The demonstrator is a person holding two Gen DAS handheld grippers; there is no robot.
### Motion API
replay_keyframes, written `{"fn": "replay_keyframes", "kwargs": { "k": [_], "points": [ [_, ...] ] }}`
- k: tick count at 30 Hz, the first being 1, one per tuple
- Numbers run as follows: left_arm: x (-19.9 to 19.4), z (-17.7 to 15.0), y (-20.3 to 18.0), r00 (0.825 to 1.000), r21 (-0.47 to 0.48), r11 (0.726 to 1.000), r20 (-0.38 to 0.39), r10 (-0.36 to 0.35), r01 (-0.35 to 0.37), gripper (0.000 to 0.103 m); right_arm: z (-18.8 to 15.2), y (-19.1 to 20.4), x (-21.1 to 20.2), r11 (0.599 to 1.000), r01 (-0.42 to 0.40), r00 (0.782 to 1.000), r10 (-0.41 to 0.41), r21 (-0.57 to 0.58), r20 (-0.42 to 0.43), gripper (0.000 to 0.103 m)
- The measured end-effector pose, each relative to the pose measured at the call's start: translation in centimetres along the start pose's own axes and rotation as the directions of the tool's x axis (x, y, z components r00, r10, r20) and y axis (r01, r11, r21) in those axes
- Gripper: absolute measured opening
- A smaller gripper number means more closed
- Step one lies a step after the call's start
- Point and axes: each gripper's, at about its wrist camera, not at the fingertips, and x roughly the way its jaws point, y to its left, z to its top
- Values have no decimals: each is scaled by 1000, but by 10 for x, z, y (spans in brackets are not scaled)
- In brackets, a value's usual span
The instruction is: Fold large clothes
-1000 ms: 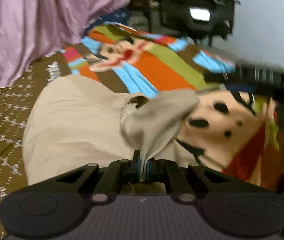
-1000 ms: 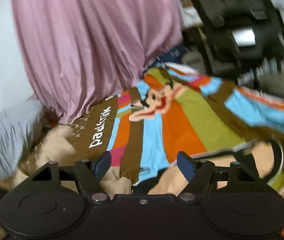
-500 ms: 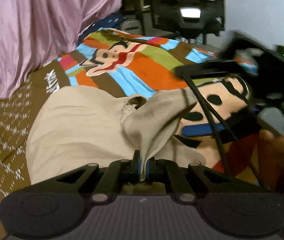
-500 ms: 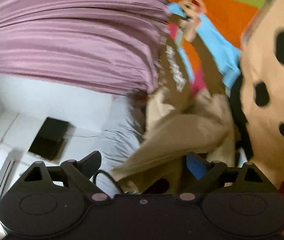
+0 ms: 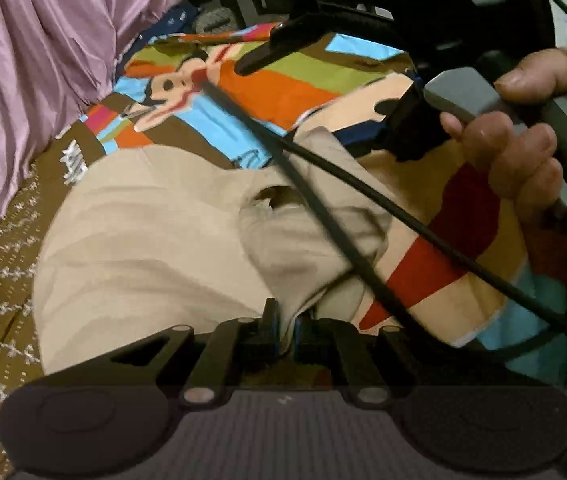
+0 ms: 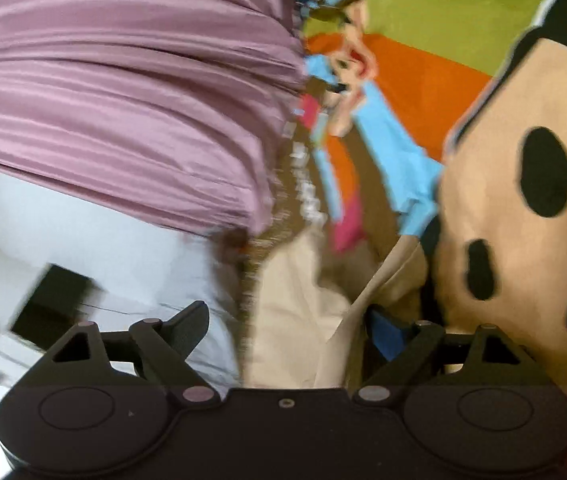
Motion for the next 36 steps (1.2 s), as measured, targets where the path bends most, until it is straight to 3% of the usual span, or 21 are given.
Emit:
{"fn": "replay_keyframes", "kwargs": {
  "k": [2, 7, 10, 12, 14, 19, 22, 24, 27, 29, 31, 33, 36],
  "points": [
    [-3, -2, 5, 1000, -23, 999, 13, -24, 24, 14, -2, 5, -1, 995, 75, 997, -74, -63, 17, 87],
    [-27, -13, 23, 988, -100, 986, 82, -127, 135, 41, -10, 19, -18, 954, 186, 976, -151, -236, 159, 90],
    [-47, -26, 31, 973, -131, 971, 143, -181, 200, 57, -13, 21, -19, 942, 217, 968, -173, -255, 184, 91],
    [-62, -36, 36, 960, -158, 958, 184, -209, 238, 79, -15, 21, -17, 941, 215, 968, -170, -260, 184, 91],
    [-79, -51, 43, 950, -198, 944, 221, -220, 264, 83, -18, 22, -18, 933, 223, 967, -175, -284, 185, 91],
    [-117, -88, 78, 938, -361, 889, 301, -175, 282, 97, -37, 45, -21, 853, 312, 945, -234, -419, 228, 91],
    [-131, -112, 109, 937, -506, 822, 338, -89, 261, 100, -50, 49, -27, 810, 376, 925, -298, -449, 236, 89],
    [-131, -121, 129, 944, -592, 769, 327, -43, 241, 100, -52, 42, -25, 824, 379, 925, -325, -422, 196, 82],
    [-124, -131, 151, 956, -687, 694, 292, -9, 216, 100, -45, 23, -12, 877, 358, 934, -342, -321, 108, 55],
    [-123, -136, 157, 959, -708, 673, 284, -3, 212, 100, -38, 12, 1, 901, 341, 940, -334, -268, 71, 34],
    [-121, -143, 158, 961, -713, 670, 277, -3, 208, 100, -33, 12, 15, 903, 324, 946, -315, -282, 77, 17],
    [-117, -148, 157, 965, -713, 673, 263, -1, 196, 100, -36, 28, 27, 857, 318, 948, -296, -405, 118, 13],
    [-109, -150, 152, 971, -715, 675, 239, -7, 181, 100, -56, 48, 46, 703, 364, 928, -329, -611, 173, 13]
  ]
}}
